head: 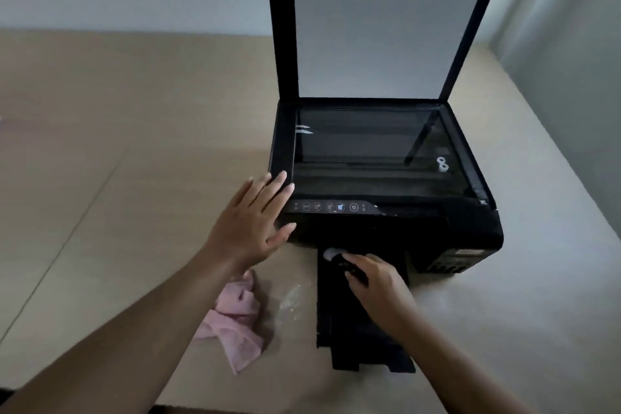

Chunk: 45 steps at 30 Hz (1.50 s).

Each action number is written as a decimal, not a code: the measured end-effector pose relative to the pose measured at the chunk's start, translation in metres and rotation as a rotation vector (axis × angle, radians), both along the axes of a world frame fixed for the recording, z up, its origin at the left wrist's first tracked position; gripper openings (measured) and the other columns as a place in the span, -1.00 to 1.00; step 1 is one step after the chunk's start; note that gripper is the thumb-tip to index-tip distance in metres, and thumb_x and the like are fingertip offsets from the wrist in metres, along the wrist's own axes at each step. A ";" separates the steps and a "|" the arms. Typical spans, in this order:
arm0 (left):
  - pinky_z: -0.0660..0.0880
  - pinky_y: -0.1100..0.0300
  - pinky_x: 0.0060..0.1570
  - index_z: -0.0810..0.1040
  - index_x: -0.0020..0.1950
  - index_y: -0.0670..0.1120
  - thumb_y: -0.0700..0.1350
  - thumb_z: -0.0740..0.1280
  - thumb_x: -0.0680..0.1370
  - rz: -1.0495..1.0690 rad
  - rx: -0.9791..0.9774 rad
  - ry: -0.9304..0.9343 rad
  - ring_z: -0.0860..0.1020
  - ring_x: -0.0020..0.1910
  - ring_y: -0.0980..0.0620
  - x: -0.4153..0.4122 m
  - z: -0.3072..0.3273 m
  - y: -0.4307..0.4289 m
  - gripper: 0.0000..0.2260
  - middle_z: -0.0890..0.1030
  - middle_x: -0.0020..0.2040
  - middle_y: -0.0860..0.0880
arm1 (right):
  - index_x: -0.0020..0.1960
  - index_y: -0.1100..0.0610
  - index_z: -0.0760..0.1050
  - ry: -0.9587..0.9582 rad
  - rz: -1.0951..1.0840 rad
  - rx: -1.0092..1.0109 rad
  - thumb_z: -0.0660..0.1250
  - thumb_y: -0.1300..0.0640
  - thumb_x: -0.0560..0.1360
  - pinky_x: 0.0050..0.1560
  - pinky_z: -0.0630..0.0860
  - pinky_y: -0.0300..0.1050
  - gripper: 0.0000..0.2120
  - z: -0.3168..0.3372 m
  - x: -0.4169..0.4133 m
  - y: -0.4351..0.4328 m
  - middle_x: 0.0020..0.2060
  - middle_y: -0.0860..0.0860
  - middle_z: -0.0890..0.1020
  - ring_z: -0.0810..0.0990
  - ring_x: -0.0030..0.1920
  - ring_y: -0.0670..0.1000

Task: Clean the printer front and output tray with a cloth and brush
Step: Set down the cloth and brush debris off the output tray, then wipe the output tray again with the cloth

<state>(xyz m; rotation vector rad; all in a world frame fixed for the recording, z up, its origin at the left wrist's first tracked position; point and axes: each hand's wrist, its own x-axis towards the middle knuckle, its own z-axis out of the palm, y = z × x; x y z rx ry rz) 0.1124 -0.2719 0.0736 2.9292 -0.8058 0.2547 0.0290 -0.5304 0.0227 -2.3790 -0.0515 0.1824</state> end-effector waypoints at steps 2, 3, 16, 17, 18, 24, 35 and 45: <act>0.14 -0.10 0.49 0.15 0.58 -0.09 0.16 0.15 0.59 0.095 -0.014 0.035 0.18 0.54 -0.12 -0.022 -0.012 0.025 -0.38 0.16 0.59 -0.10 | 0.34 -0.04 0.50 -0.014 0.089 0.010 0.32 0.10 0.56 0.06 0.51 -0.22 -0.65 0.002 0.010 0.020 0.06 -0.10 0.58 0.57 0.05 -0.07; 0.15 -0.10 0.49 0.12 0.59 -0.09 0.15 0.16 0.58 0.147 -0.022 0.067 0.19 0.54 -0.13 -0.034 -0.017 0.036 -0.36 0.16 0.59 -0.10 | 0.34 -0.02 0.50 -0.022 0.134 -0.006 0.32 0.11 0.56 0.12 0.50 -0.19 -0.65 0.002 0.015 0.032 0.10 -0.06 0.60 0.57 0.11 -0.05; 0.23 -0.01 0.43 0.35 0.50 -0.05 0.21 0.05 0.60 0.474 0.047 0.403 0.35 0.45 -0.04 -0.138 -0.100 0.136 -0.45 0.37 0.49 -0.02 | 0.44 -0.10 0.34 0.056 0.353 -0.323 0.23 0.08 0.59 0.25 0.44 0.05 -0.57 -0.051 0.055 0.151 0.24 0.03 0.47 0.42 0.30 0.08; 0.24 -0.01 0.44 0.36 0.49 -0.05 0.21 0.05 0.61 0.472 0.034 0.409 0.34 0.45 -0.04 -0.139 -0.104 0.141 -0.46 0.38 0.49 -0.02 | 0.46 -0.10 0.33 0.063 0.358 -0.341 0.22 0.07 0.59 0.25 0.43 0.04 -0.56 -0.055 0.055 0.155 0.23 0.03 0.46 0.41 0.29 0.09; 0.25 -0.02 0.44 0.37 0.48 -0.05 0.20 0.05 0.61 0.467 0.023 0.405 0.35 0.44 -0.05 -0.140 -0.106 0.145 -0.46 0.38 0.48 -0.03 | 0.47 -0.11 0.32 0.060 0.358 -0.370 0.21 0.06 0.60 0.23 0.44 0.04 -0.56 -0.058 0.053 0.157 0.21 0.03 0.45 0.40 0.28 0.09; 0.25 -0.07 0.43 0.41 0.47 -0.08 0.11 0.05 0.61 0.427 0.008 0.358 0.37 0.44 -0.11 -0.140 -0.115 0.167 -0.50 0.36 0.50 -0.06 | 0.41 -0.14 0.32 -0.122 0.365 -0.439 0.09 -0.23 0.52 0.23 0.42 0.02 -0.51 -0.041 0.024 0.187 0.35 0.00 0.36 0.35 0.30 0.06; 0.38 -0.08 0.28 0.50 0.36 -0.19 -0.10 0.12 0.53 0.245 -0.039 0.242 0.48 0.31 -0.22 -0.095 -0.108 0.199 -0.55 0.54 0.32 -0.16 | 0.31 -0.07 0.42 -0.025 0.571 -0.429 0.24 0.04 0.53 0.06 0.50 0.03 -0.65 -0.057 -0.028 0.233 0.18 0.10 0.47 0.45 0.09 0.16; 0.33 0.02 0.28 0.34 0.43 -0.19 -0.11 0.15 0.64 -0.112 -0.468 -0.113 0.41 0.24 -0.18 0.043 0.010 0.054 -0.63 0.47 0.28 -0.16 | 0.30 0.01 0.53 -0.220 -0.552 -0.298 0.26 0.28 0.51 0.23 0.43 0.05 -0.60 -0.011 -0.001 0.035 0.27 0.10 0.52 0.45 0.24 0.21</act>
